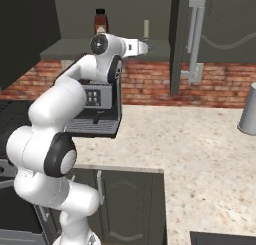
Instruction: Pick the candle and candle from the dining table and place them in the open cabinet. Close the cabinet after placing the objects.
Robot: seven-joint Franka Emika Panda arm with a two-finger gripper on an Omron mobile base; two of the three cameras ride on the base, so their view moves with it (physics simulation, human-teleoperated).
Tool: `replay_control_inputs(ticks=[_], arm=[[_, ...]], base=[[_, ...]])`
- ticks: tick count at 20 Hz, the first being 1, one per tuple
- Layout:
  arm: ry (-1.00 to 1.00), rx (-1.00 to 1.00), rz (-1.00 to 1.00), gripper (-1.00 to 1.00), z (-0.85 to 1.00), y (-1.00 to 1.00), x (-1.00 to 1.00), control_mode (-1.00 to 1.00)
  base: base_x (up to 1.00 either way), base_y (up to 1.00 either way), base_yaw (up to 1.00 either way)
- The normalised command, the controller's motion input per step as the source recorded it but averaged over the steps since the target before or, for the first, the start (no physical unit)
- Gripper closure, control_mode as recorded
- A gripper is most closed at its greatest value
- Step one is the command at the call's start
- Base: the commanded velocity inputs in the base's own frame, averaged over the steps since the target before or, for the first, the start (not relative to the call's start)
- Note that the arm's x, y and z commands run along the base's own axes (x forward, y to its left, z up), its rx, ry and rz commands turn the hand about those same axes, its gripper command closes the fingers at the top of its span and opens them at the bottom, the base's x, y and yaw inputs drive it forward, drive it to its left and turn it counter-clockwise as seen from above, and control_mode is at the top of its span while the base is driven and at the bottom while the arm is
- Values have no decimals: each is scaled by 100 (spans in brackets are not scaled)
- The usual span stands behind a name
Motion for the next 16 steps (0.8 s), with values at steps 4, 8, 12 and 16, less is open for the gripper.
replay_control_inputs(ticks=[4, 8, 12, 16], arm=[[-8, 0, 0, -100, 0, 26, -100, -100], [-2, 1, 0, -100, 0, 25, -97, -100], [0, 6, 0, -100, -10, 19, -74, -100], [4, 9, -2, -100, -36, 21, -53, -100]], base=[[0, 0, 0], [0, 0, 0], [0, 0, 0], [0, 0, 0]])
